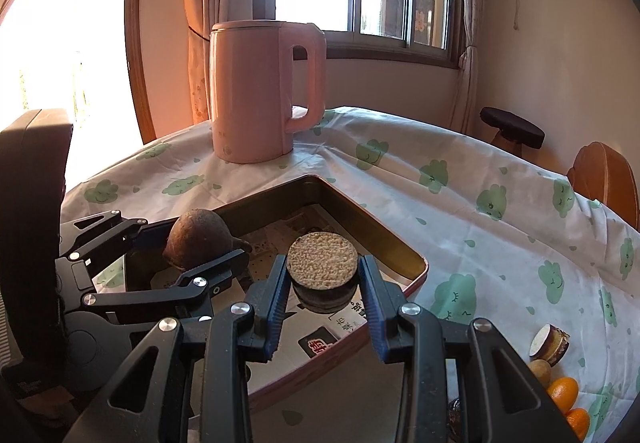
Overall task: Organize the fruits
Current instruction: 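Open the right tool to drop the jar while the left tool releases the brown fruit into the tin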
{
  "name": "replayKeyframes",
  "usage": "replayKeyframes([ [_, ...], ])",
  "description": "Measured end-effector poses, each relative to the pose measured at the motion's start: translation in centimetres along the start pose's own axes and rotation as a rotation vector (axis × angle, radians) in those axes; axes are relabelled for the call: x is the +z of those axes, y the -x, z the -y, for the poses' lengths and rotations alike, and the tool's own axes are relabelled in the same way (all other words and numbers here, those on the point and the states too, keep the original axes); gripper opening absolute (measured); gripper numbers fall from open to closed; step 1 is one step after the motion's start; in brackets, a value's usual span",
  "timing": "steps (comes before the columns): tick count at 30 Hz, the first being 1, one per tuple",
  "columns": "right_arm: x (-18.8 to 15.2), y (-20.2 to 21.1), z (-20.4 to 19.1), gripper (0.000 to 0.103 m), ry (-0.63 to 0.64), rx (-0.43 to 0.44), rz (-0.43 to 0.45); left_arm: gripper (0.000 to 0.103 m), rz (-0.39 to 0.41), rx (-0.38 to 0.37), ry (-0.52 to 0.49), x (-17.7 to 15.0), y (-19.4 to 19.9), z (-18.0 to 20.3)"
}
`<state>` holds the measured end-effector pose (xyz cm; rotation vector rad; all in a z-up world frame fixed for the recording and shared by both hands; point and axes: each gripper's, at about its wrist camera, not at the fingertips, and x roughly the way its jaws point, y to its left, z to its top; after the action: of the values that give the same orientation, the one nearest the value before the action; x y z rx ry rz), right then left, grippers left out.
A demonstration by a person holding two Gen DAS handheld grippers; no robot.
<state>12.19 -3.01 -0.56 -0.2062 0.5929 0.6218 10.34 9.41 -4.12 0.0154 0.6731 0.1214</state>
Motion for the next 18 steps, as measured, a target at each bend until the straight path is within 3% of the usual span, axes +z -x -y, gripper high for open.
replayKeyframes([
  [18, 0.0, -2.3, 0.6, 0.037, -0.064, 0.040, -0.076, 0.052, -0.072, 0.004, 0.007, 0.1, -1.5, -0.2],
])
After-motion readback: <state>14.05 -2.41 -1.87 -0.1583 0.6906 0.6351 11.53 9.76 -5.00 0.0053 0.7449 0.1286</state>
